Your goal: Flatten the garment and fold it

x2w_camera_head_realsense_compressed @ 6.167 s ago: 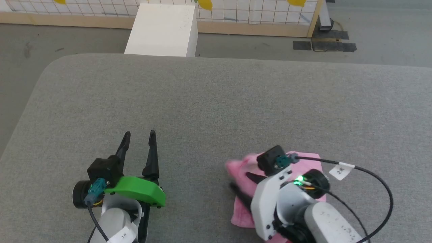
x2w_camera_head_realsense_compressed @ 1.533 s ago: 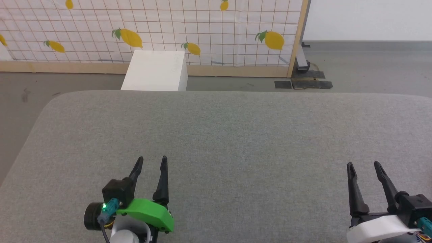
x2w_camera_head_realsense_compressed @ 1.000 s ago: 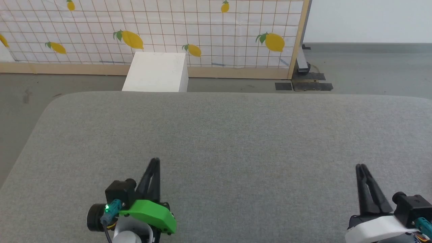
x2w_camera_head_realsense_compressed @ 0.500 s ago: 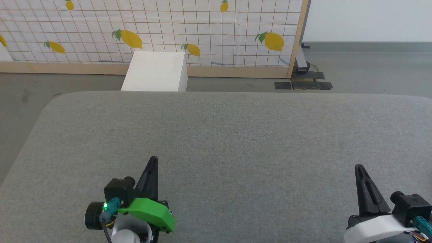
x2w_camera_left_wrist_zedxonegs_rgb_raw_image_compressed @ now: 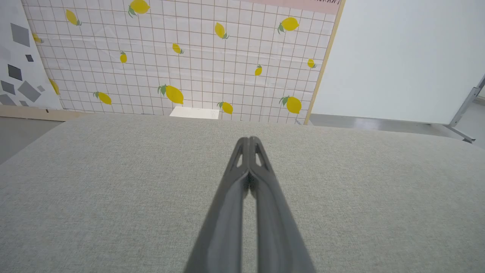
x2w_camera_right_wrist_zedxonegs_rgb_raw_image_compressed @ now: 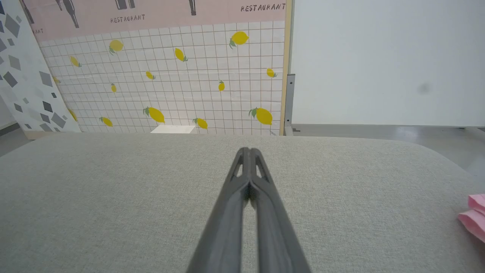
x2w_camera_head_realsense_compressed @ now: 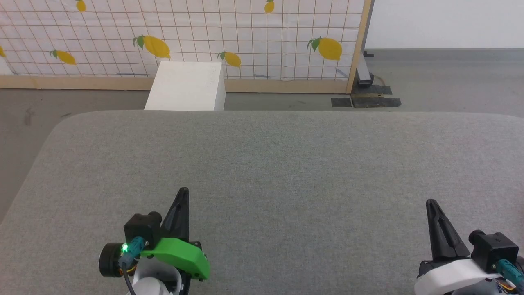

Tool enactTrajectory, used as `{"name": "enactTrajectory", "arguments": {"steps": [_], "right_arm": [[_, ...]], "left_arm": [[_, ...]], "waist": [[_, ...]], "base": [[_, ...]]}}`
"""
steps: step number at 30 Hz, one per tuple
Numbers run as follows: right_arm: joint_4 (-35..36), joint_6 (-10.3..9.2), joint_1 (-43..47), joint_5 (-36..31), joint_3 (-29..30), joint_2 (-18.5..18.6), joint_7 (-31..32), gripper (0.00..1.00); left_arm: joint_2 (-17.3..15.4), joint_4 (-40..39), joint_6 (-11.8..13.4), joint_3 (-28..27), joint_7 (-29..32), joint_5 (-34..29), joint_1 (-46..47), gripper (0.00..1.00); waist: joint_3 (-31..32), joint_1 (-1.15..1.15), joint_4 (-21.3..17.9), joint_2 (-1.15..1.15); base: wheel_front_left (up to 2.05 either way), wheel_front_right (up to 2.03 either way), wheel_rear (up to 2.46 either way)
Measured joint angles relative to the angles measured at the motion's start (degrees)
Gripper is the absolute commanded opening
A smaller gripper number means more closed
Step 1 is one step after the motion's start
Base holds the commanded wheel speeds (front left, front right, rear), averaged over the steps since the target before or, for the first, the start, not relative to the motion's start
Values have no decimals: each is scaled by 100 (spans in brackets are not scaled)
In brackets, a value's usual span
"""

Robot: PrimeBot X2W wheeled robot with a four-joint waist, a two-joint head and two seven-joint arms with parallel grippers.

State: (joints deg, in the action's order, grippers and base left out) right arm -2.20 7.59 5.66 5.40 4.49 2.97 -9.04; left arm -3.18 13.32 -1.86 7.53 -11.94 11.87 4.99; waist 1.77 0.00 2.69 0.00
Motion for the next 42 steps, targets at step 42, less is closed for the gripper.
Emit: {"name": "enactTrajectory", "arguments": {"steps": [42], "right_arm": [[77,0,-201,-197,-181,0,370,0]], "left_arm": [[1,-536,67,-311,483,-428,-155,0]], "waist": [[-74,0,-112,0]], "base": [[0,0,0]]}}
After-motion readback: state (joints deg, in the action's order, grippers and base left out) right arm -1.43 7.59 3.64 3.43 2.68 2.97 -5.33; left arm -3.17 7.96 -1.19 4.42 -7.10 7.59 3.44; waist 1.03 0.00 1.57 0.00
